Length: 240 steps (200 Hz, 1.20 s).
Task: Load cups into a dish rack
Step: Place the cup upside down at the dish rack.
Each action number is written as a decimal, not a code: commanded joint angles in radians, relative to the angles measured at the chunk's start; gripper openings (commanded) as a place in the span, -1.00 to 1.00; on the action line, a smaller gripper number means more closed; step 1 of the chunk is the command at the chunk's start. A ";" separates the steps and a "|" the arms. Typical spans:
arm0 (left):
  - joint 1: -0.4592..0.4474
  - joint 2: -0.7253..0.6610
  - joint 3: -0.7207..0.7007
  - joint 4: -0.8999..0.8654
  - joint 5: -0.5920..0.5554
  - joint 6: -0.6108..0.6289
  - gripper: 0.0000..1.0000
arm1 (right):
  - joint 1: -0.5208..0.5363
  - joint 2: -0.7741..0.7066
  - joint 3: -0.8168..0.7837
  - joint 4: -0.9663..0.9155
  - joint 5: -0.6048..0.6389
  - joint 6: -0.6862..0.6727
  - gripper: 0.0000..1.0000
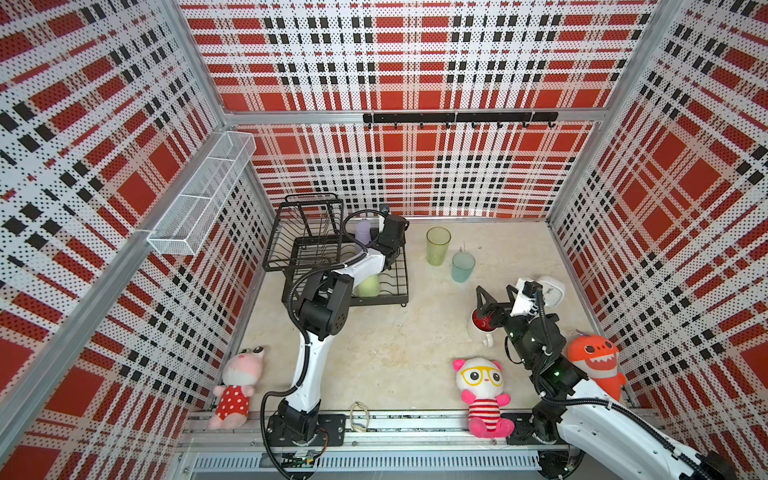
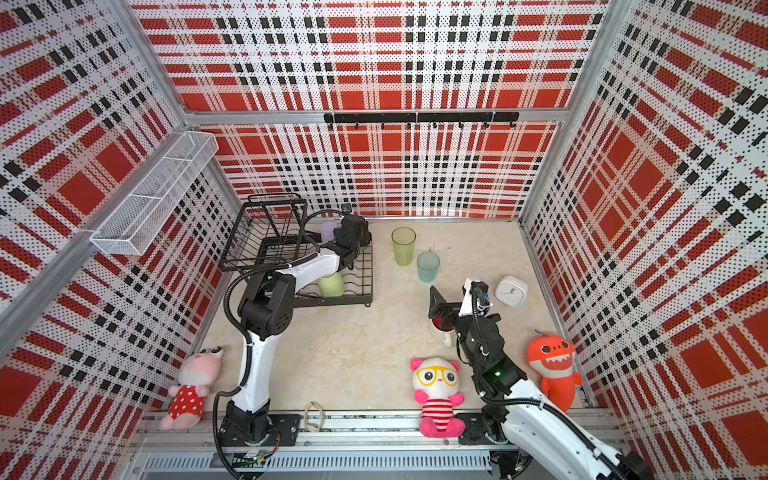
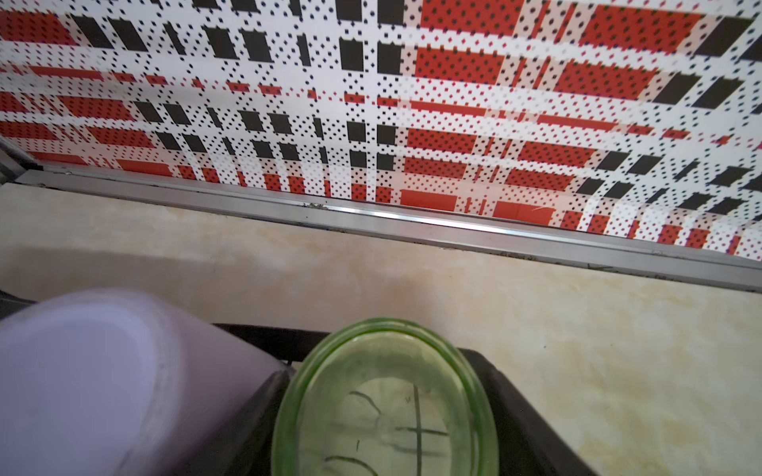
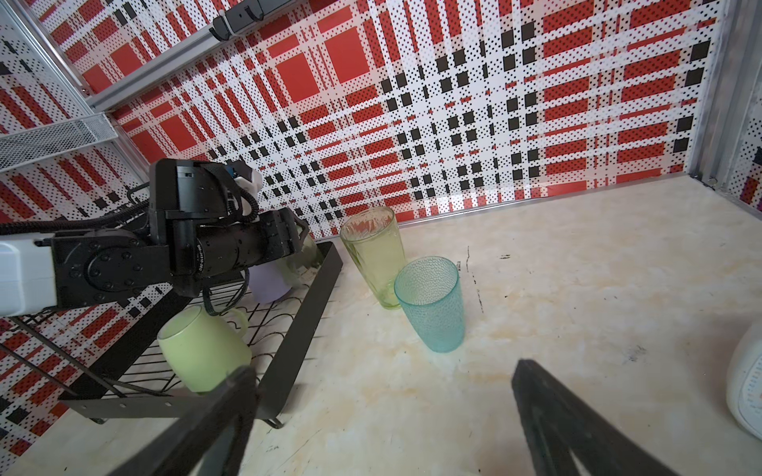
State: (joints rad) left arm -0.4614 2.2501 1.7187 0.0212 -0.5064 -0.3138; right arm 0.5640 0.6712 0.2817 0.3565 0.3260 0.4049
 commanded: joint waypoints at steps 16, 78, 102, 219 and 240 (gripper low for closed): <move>0.001 0.025 0.054 0.013 0.014 -0.012 0.16 | -0.006 -0.010 0.015 0.015 -0.001 -0.002 1.00; -0.005 0.087 0.119 -0.005 0.019 0.004 0.20 | -0.006 -0.017 0.021 0.018 -0.008 0.000 1.00; -0.008 0.099 0.131 -0.019 0.009 0.005 0.22 | -0.005 -0.022 0.020 0.014 -0.006 0.000 1.00; -0.015 0.124 0.147 -0.023 -0.023 0.022 0.46 | -0.006 -0.025 0.022 0.012 -0.010 -0.012 1.00; -0.018 0.111 0.130 -0.021 -0.021 0.019 0.50 | -0.006 -0.027 0.021 0.011 -0.011 -0.013 1.00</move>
State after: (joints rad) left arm -0.4728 2.3444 1.8420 -0.0013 -0.5247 -0.2932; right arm 0.5640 0.6506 0.2817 0.3561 0.3187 0.4042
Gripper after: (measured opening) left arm 0.744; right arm 0.999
